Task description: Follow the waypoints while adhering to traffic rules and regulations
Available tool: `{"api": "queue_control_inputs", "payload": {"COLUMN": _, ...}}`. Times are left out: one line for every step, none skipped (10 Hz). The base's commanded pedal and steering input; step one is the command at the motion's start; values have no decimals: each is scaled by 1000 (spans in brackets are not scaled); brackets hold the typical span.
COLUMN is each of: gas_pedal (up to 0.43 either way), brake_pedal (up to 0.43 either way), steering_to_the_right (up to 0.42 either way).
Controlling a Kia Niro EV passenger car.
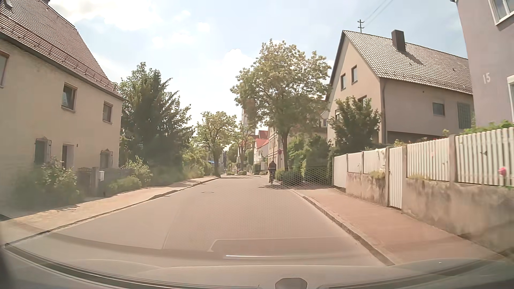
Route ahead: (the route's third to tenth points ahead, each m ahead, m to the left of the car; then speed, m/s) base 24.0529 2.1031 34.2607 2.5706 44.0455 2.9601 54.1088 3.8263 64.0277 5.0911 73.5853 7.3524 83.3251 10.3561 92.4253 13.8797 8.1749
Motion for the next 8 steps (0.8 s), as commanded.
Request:
{"api": "queue_control_inputs", "payload": {"gas_pedal": 118, "brake_pedal": 0, "steering_to_the_right": -10}}
{"api": "queue_control_inputs", "payload": {"gas_pedal": 118, "brake_pedal": 0, "steering_to_the_right": -10}}
{"api": "queue_control_inputs", "payload": {"gas_pedal": 110, "brake_pedal": 0, "steering_to_the_right": -9}}
{"api": "queue_control_inputs", "payload": {"gas_pedal": 110, "brake_pedal": 0, "steering_to_the_right": -10}}
{"api": "queue_control_inputs", "payload": {"gas_pedal": 110, "brake_pedal": 0, "steering_to_the_right": -10}}
{"api": "queue_control_inputs", "payload": {"gas_pedal": 110, "brake_pedal": 0, "steering_to_the_right": -10}}
{"api": "queue_control_inputs", "payload": {"gas_pedal": 110, "brake_pedal": 0, "steering_to_the_right": -11}}
{"api": "queue_control_inputs", "payload": {"gas_pedal": 98, "brake_pedal": 0, "steering_to_the_right": -10}}
